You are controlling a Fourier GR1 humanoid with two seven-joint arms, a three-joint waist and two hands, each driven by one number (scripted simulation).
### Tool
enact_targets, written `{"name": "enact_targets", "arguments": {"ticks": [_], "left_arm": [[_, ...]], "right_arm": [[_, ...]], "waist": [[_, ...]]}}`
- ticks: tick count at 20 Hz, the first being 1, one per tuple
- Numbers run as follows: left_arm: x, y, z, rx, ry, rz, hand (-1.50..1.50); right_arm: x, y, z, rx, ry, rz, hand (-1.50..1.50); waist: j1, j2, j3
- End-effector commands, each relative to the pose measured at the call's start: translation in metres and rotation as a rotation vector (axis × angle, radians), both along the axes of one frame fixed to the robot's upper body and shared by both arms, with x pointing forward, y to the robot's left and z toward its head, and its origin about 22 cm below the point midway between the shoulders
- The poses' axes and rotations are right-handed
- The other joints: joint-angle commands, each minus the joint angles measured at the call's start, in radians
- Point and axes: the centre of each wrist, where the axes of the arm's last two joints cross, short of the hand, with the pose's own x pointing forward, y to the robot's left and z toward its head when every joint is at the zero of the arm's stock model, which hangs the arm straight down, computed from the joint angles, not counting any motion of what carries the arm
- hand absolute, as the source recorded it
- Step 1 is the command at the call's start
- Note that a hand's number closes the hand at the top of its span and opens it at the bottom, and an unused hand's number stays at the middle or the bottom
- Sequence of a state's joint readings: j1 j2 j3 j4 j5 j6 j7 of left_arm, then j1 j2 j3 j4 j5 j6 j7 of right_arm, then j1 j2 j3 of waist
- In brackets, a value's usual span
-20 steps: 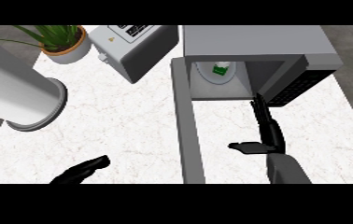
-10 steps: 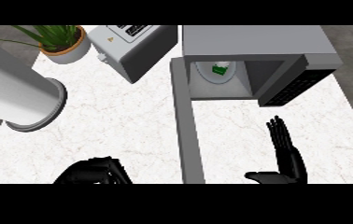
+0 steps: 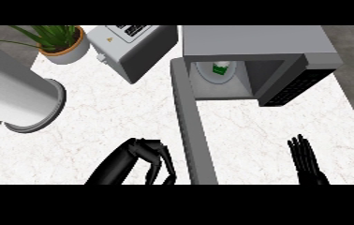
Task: Pick up the milk, place it into the microwave and close the microwave
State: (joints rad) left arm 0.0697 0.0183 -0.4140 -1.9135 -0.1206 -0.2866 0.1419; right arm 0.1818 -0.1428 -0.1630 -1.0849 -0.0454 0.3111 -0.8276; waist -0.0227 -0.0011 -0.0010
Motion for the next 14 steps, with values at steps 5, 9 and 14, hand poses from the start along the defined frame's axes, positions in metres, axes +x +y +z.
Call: {"name": "enact_targets", "arguments": {"ticks": [5,9,14], "left_arm": [[0.005,-0.067,-0.028,0.104,-0.025,-0.139,1.5],[0.011,-0.1,-0.044,0.2,-0.041,-0.162,1.5],[0.02,-0.128,-0.052,0.216,0.003,-0.199,1.5]], "right_arm": [[-0.027,-0.026,0.03,0.038,-0.051,0.036,-1.5],[-0.032,-0.016,0.021,0.068,-0.114,0.076,-1.5],[-0.031,-0.02,0.05,0.087,-0.151,0.149,-1.5]], "waist": [[0.004,0.0,0.0],[-0.01,0.002,0.001],[-0.035,0.005,0.0]]}}
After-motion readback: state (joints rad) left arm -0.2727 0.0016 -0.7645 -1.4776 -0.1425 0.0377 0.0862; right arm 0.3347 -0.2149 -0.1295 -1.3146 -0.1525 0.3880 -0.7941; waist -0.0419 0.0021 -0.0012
